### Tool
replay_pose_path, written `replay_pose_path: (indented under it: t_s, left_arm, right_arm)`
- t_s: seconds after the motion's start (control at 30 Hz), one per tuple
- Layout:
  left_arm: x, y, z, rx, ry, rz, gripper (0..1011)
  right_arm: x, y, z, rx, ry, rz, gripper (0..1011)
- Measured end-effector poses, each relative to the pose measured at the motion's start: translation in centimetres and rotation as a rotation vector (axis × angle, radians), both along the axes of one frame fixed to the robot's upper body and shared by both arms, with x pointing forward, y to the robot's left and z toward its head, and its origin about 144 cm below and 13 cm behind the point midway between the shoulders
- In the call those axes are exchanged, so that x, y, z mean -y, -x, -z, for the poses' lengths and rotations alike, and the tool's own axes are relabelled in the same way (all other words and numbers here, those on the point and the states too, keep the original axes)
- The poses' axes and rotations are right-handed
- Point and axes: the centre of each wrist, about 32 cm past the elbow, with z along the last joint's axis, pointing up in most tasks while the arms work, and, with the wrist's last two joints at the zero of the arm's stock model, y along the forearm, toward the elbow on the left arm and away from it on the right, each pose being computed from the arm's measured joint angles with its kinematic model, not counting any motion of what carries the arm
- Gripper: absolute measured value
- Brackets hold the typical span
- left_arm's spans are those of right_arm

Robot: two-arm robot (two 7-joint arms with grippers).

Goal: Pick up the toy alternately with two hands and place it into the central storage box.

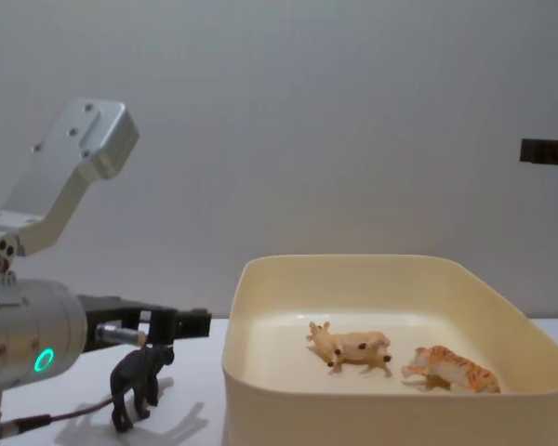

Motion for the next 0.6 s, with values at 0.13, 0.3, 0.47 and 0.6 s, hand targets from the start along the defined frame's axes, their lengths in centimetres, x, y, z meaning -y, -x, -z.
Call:
replay_pose_path:
  t_s: [0.13,0.3,0.47,0.6]
  left_arm:
    - [-0.27,-0.40,0.13,-0.044,-0.007,-0.016,1001]
    - [-0.42,-0.62,0.33,-0.074,-0.006,-0.031,1001]
    - [-0.64,-0.90,0.76,-0.107,-0.001,-0.052,1001]
    - [-0.75,-1.10,1.03,-0.123,0.006,-0.061,1001]
  right_arm:
    - [0.02,0.01,-0.01,0.001,0.000,0.001,1001]
    - [0.05,0.03,-0.02,0.001,-0.001,0.002,1001]
    - [0.05,0.04,-0.03,0.001,-0.001,0.002,1001]
    - [0.06,0.05,-0.02,0.001,0.000,0.002,1001]
